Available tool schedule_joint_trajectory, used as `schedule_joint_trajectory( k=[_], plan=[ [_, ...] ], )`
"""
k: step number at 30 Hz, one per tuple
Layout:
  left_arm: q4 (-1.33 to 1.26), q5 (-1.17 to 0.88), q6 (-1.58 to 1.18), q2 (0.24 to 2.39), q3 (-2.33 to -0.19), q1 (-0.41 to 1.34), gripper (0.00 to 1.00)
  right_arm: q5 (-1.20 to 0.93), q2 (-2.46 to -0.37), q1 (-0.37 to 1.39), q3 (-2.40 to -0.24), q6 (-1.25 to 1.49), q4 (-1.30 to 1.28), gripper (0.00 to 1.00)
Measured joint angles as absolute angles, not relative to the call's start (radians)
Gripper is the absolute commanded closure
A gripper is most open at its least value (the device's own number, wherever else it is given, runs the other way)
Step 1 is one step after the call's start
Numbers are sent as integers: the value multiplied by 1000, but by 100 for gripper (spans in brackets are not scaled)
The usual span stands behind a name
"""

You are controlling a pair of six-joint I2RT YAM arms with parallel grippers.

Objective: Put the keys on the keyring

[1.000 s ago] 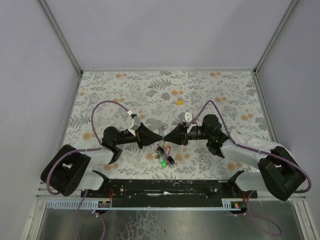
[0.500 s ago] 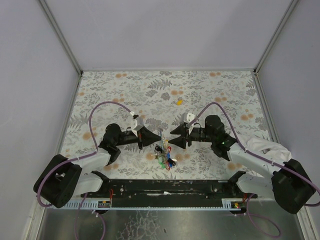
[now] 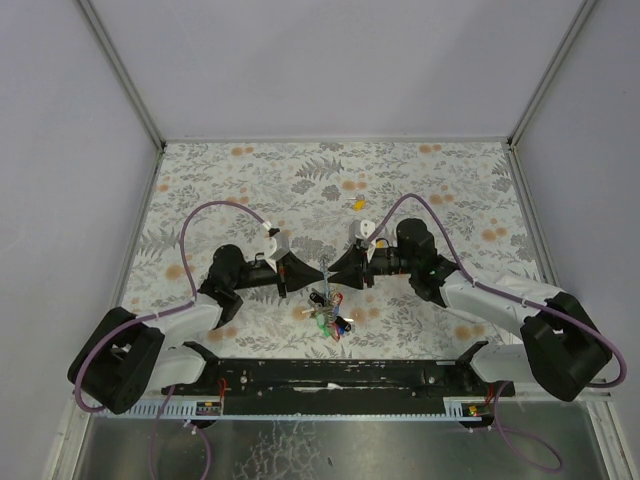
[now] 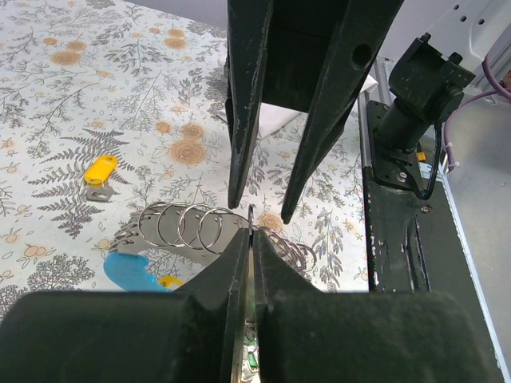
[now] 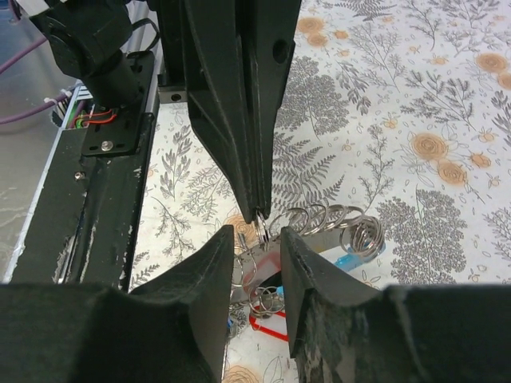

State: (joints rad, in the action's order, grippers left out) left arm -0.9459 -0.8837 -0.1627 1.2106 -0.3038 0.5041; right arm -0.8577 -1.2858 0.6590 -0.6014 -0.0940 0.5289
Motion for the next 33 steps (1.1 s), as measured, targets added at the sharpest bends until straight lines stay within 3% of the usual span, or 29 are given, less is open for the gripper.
schedule_joint_trajectory(
  k=[9,15,23,33],
  plan=[
    [-942,-894,-163,1215,-312,505,100,-886,-1299,659,-607,-94,536,78],
    [-942,-902,-163,1217,-312,505,99,-902,-1325,659,-611,-95,537,99],
    [-949,-906,-170,1218,-312,505,80,-903,-1328,659,-616,-95,535,100],
    [-952,-906,-171,1238,-312,505,76,-902,-1322,659,-616,-80,543,100]
  ],
)
